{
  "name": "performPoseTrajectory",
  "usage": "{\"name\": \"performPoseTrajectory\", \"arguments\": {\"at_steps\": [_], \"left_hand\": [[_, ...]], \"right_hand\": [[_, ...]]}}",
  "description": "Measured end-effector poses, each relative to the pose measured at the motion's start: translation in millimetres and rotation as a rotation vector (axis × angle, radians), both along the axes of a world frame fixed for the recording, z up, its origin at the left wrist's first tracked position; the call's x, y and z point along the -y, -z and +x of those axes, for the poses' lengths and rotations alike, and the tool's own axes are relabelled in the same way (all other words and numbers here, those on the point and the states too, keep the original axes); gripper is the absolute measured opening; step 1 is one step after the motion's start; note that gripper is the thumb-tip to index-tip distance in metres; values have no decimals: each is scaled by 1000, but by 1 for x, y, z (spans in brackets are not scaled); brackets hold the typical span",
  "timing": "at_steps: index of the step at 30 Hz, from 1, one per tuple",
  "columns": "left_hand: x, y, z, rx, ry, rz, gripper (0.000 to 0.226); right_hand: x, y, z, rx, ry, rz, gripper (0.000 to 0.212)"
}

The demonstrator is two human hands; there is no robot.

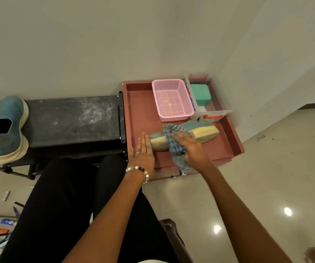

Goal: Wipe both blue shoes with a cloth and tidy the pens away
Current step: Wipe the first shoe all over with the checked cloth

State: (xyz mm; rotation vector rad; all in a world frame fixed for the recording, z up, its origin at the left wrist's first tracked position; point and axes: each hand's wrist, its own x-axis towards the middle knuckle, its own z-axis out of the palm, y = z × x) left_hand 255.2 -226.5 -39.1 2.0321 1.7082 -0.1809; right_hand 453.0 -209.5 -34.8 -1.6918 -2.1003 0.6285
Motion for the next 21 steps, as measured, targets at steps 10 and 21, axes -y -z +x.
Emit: {"name": "performPoseTrajectory", "arguments": {"at_steps": [10, 21], "left_hand": [[-4, 3, 0, 42, -28, -102, 100], [-3, 3, 5, 113, 26, 35, 98]], "right_hand": [[28, -5, -76, -177, 165, -3, 71], [-11, -85, 17, -643, 1061, 283, 48]]}}
